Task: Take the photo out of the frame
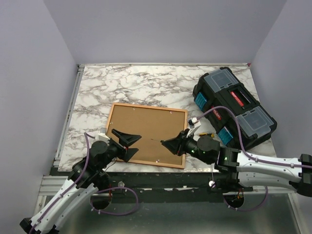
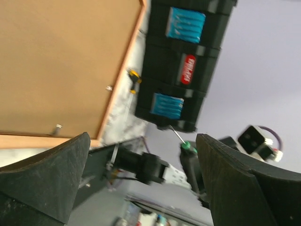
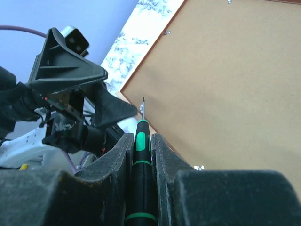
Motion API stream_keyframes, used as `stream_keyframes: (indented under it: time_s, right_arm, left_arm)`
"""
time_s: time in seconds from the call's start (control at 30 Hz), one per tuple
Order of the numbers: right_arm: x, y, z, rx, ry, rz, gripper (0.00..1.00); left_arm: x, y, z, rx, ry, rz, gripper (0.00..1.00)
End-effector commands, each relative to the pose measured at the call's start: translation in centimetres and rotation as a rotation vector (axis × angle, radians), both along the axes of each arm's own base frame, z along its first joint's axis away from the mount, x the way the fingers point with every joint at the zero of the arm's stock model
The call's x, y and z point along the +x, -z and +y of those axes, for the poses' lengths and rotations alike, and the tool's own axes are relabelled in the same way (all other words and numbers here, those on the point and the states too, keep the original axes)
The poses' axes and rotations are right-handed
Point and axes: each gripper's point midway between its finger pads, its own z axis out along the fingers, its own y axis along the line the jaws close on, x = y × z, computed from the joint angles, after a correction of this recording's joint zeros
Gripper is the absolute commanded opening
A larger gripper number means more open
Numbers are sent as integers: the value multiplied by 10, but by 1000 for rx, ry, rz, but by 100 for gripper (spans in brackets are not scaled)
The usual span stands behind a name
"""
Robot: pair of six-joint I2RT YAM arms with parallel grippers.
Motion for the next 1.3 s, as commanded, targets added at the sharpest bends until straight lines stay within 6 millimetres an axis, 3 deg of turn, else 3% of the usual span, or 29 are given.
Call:
stream_keyframes:
  time_s: [0.0, 0.13, 0.23, 0.33, 0.5, 0.67, 1.27]
  right_arm:
    - [-10, 30, -34, -155, 6, 42, 1]
    - [-4, 43, -74, -289, 130, 98, 0]
    - [-2, 54, -102, -429, 228, 160, 1]
    - [-5, 62, -115, -506, 267, 205, 1]
    - [-4, 72, -123, -589, 339, 269, 1]
    - [2, 78, -123, -673, 383, 279, 1]
    - [32, 112, -106, -725, 404, 273, 1]
  left_arm:
    - [-1, 20, 40, 302, -75, -64, 99]
    - [1, 5, 44, 442, -20, -165, 99]
    - [2, 3, 35, 541, 82, -191, 98]
    - [4, 5, 19, 577, 189, -224, 97]
    - [1, 18, -17, 507, 352, -233, 95]
    - [1, 34, -35, 442, 413, -198, 91]
    - [0, 75, -31, 491, 410, -114, 90]
